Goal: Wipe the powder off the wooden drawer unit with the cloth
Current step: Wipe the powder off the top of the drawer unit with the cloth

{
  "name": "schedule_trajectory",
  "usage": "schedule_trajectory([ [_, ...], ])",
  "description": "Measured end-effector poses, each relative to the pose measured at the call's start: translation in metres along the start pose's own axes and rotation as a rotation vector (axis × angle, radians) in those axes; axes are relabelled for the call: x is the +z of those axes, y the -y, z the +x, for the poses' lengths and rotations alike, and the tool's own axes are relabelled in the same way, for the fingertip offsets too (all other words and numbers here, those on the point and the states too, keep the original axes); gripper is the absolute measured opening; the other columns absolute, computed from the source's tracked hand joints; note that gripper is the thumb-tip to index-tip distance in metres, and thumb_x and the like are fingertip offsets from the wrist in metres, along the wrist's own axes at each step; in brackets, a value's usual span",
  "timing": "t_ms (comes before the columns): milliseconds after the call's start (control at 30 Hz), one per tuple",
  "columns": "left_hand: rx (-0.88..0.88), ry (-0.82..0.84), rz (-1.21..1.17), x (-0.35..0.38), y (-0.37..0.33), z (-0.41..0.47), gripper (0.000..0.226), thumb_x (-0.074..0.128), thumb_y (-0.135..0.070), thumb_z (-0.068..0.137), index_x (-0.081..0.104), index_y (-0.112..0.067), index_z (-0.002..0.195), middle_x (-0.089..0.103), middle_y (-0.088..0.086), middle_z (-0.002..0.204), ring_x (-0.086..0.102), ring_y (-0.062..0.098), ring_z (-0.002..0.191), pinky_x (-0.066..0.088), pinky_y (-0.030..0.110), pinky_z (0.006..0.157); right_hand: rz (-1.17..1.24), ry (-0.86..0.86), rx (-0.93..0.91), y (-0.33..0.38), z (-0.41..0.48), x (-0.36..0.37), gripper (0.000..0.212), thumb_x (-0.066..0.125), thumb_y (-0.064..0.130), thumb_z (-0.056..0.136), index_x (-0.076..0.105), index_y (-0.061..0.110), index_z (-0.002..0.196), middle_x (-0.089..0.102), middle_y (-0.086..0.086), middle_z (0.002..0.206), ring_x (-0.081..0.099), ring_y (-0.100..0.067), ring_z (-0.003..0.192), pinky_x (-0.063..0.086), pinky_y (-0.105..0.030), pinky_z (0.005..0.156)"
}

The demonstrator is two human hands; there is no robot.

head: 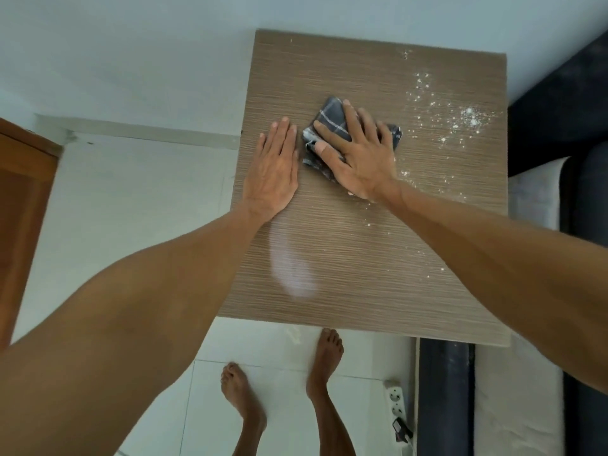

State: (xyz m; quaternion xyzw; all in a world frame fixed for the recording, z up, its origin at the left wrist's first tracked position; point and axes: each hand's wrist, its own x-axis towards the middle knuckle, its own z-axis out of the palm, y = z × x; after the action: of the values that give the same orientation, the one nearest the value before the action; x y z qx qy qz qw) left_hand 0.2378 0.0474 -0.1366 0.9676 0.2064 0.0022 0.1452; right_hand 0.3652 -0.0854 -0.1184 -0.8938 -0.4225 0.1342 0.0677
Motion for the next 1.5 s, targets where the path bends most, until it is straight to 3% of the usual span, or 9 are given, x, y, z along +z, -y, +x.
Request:
schedule_trajectory([
  [100,0.015,0.042,-0.018,-0.002,0.001,-0.003,0.058,0.036,-0.021,0.101,0.015,-0.003,0.151,0.010,0.015,0.161,0.005,0.028,0.149,0.002,0.039,0.121,0.155,0.014,0.095,0.014,-0.017,0.006,0.055,0.007,0.064,0.097,0.036,0.054,0.142,0.005,0.007,0.165,0.002,-0.017,0.151,0.000,-0.045,0.120],
  [200,0.026,0.082,-0.038,-0.003,0.004,-0.012,0.064,0.042,-0.024,0.099,0.012,-0.004,0.152,0.006,0.013,0.161,0.002,0.028,0.149,0.000,0.039,0.120,0.060,-0.063,0.066,0.024,-0.038,0.020,0.049,0.017,0.057,0.101,0.034,0.048,0.146,0.014,0.005,0.165,0.011,-0.020,0.150,0.007,-0.045,0.118],
  [333,0.069,0.111,-0.049,-0.005,0.011,-0.031,0.063,0.041,-0.025,0.101,0.011,-0.006,0.152,0.005,0.011,0.162,0.001,0.027,0.149,-0.002,0.036,0.119,-0.040,-0.110,-0.026,0.038,-0.071,0.037,0.058,0.021,0.060,0.099,0.026,0.037,0.153,0.022,-0.001,0.163,0.024,-0.025,0.146,0.020,-0.047,0.114],
  [533,0.082,0.121,-0.065,-0.010,0.017,-0.053,0.051,0.023,-0.025,0.105,0.013,-0.009,0.153,0.006,0.009,0.162,0.001,0.026,0.149,0.001,0.039,0.121,-0.004,-0.074,-0.021,0.060,-0.110,0.051,0.085,0.023,0.070,0.094,0.007,0.017,0.158,0.012,-0.003,0.165,0.018,-0.023,0.149,0.018,-0.042,0.116],
  [767,0.092,0.138,-0.033,-0.008,0.018,-0.075,0.051,0.023,-0.024,0.105,0.014,-0.008,0.152,0.007,0.010,0.162,0.002,0.027,0.149,0.003,0.041,0.120,-0.034,-0.101,-0.116,0.087,-0.154,0.068,0.087,0.023,0.072,0.091,0.027,0.013,0.154,0.024,-0.006,0.162,0.031,-0.028,0.142,0.027,-0.043,0.107],
  [1133,0.156,0.150,-0.005,-0.009,0.022,-0.093,0.051,0.023,-0.025,0.105,0.014,-0.006,0.152,0.009,0.011,0.161,0.005,0.028,0.149,0.004,0.043,0.120,-0.145,-0.179,-0.376,0.106,-0.198,0.083,0.083,0.047,0.072,0.085,0.048,0.013,0.142,0.050,-0.010,0.143,0.052,-0.031,0.104,0.037,-0.042,0.078],
  [1233,0.148,0.149,0.000,-0.008,0.021,-0.097,0.051,0.023,-0.024,0.105,0.015,-0.006,0.152,0.008,0.011,0.161,0.005,0.028,0.149,0.004,0.043,0.120,-0.201,-0.207,-0.448,0.111,-0.210,0.086,0.069,0.052,0.060,0.090,0.046,0.017,0.143,0.050,-0.007,0.143,0.053,-0.030,0.099,0.037,-0.043,0.075],
  [1367,0.141,0.163,0.025,-0.009,0.018,-0.100,0.052,0.022,-0.025,0.105,0.014,-0.006,0.152,0.007,0.011,0.162,0.005,0.028,0.149,0.006,0.045,0.120,-0.202,-0.214,-0.470,0.120,-0.229,0.095,0.064,0.067,0.023,0.083,0.045,0.021,0.143,0.050,-0.004,0.144,0.054,-0.030,0.097,0.039,-0.042,0.074],
  [1500,0.145,0.191,0.045,-0.013,0.011,-0.102,0.053,0.023,-0.027,0.104,0.014,-0.004,0.151,0.008,0.013,0.161,0.006,0.029,0.149,0.009,0.047,0.120,-0.215,-0.183,-0.545,0.117,-0.238,0.087,0.063,0.060,0.007,0.082,0.048,0.024,0.141,0.052,-0.001,0.142,0.053,-0.029,0.095,0.040,-0.042,0.075],
])
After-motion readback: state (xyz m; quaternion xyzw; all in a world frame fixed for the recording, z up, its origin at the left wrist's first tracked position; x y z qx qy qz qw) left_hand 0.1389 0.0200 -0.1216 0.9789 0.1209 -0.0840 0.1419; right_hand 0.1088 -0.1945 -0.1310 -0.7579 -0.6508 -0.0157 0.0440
